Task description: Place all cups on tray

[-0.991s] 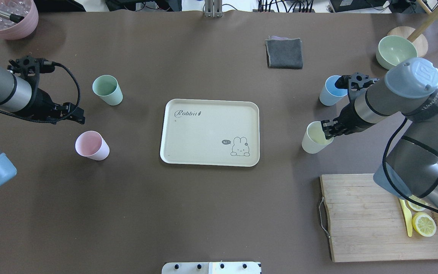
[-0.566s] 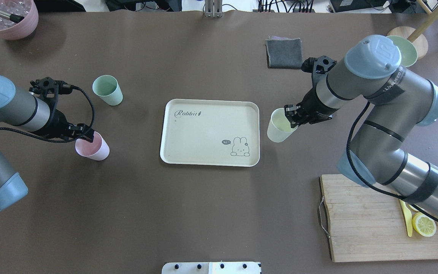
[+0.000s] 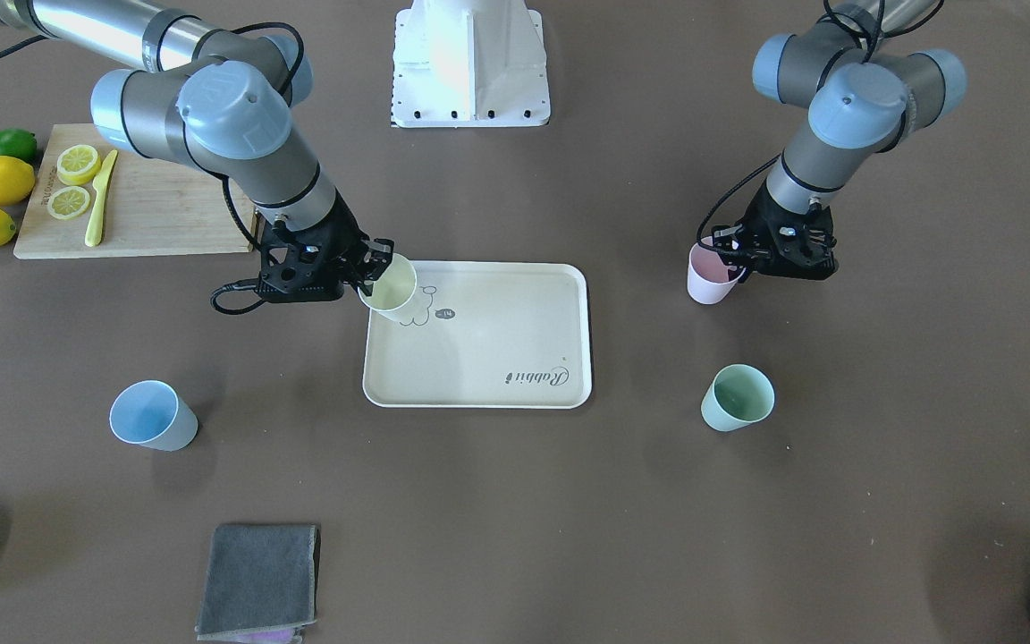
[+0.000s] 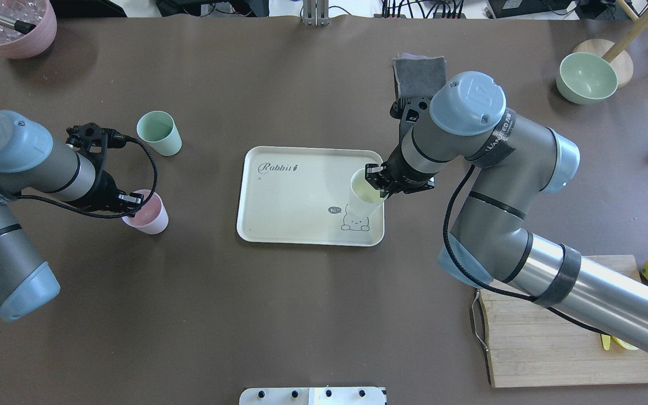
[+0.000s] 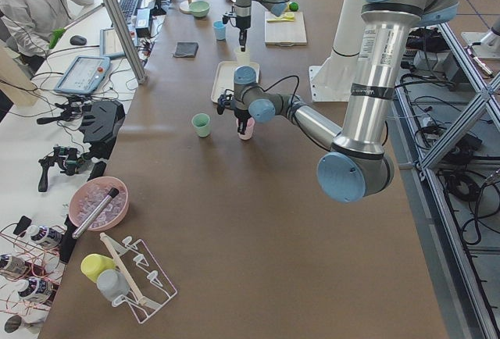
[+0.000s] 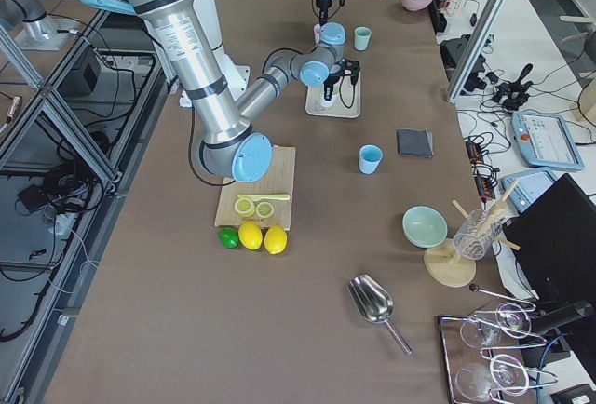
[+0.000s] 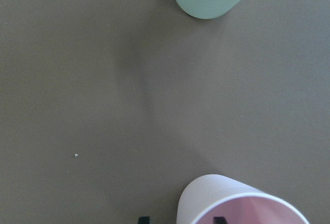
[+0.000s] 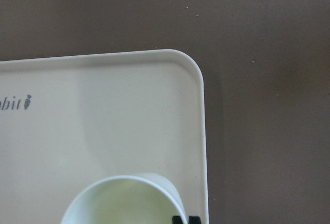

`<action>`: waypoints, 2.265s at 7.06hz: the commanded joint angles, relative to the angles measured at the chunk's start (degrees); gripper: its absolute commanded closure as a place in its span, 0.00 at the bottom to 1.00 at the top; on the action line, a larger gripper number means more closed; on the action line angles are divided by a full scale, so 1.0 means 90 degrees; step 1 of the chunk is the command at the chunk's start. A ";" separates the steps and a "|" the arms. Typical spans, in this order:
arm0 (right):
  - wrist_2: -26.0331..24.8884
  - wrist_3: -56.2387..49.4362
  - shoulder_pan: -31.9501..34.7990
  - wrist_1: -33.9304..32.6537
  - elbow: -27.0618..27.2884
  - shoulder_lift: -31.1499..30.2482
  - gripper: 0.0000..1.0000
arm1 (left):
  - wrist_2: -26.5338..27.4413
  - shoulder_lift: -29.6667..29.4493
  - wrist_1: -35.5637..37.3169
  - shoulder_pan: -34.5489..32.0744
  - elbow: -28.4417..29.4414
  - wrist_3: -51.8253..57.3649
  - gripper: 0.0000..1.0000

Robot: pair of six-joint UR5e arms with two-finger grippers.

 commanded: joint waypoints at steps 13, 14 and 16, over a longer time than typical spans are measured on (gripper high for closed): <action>0.1489 -0.3703 0.2918 0.0021 -0.1896 -0.0558 0.00 | 0.0382 -0.2467 0.0626 0.0899 0.1390 -0.1335 0.26; 0.1498 -0.3664 0.2801 0.0021 -0.2043 -0.0499 0.00 | 0.0382 -0.2477 0.0636 0.0889 0.1332 -0.1334 0.02; 0.1527 -0.3518 0.2470 0.0030 -0.2064 -0.0479 0.00 | 0.0295 -0.2458 0.0685 0.0550 0.1137 -0.1266 0.02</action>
